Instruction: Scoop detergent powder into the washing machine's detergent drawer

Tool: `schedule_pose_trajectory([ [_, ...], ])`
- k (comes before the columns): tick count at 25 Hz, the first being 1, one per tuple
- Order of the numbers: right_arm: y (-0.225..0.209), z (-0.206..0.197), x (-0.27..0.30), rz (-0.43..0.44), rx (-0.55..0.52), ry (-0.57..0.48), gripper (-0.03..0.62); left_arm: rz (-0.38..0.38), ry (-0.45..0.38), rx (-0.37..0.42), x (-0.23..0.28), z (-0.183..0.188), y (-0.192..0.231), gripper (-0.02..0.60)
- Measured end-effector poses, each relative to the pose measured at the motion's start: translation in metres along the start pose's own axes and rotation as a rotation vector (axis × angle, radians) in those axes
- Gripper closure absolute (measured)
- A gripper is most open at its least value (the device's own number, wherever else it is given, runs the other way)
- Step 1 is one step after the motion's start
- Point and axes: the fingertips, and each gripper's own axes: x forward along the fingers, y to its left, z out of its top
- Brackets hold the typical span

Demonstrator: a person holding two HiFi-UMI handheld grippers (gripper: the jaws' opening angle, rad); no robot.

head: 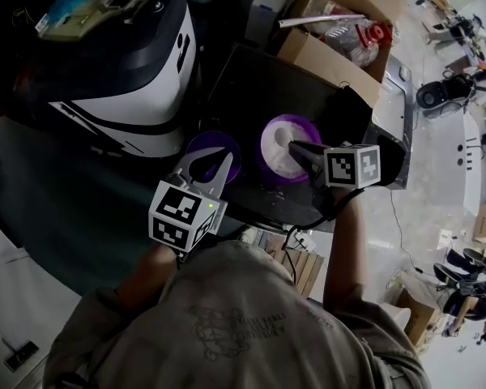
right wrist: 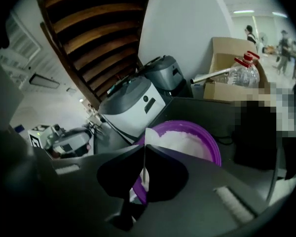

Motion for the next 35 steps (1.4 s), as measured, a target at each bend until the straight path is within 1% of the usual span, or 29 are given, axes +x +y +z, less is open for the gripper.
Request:
schedule_pose_trajectory([
  [3,0.004,0.007,-0.007,0.104,0.106,-0.1,0.559,-0.006,0.001,0.01,0.001,0.001,-0.003,0.581],
  [5,0.005,0.008,-0.012,0.133,0.149,-0.14,0.559,-0.009,0.0,0.017,0.001,0.004,-0.005,0.581],
  [9,0.01,0.005,-0.023,0.18,0.2,-0.193,0.559,-0.014,-0.011,0.032,-0.002,0.011,-0.01,0.581],
  [11,0.015,0.004,-0.027,0.221,0.243,-0.227,0.559,-0.015,-0.015,0.039,-0.003,0.013,-0.012,0.581],
  [14,0.027,0.006,-0.034,0.333,0.338,-0.298,0.559,-0.014,-0.017,0.055,-0.003,0.014,-0.015,0.581],
  [16,0.032,0.009,-0.038,0.4,0.373,-0.339,0.559,-0.01,-0.019,0.069,-0.004,0.015,-0.017,0.581],
  [20,0.033,0.008,-0.044,0.492,0.465,-0.407,0.559,-0.01,-0.026,0.079,-0.006,0.016,-0.022,0.581],
  [25,0.032,0.0,-0.05,0.554,0.552,-0.451,0.559,-0.013,-0.026,0.086,-0.006,0.016,-0.03,0.581],
  [30,0.033,-0.009,-0.052,0.596,0.604,-0.482,0.559,-0.014,-0.025,0.089,-0.008,0.014,-0.034,0.581],
  [35,0.051,-0.021,-0.049,0.737,0.718,-0.495,0.559,-0.016,-0.013,0.095,-0.009,0.011,-0.037,0.581],
])
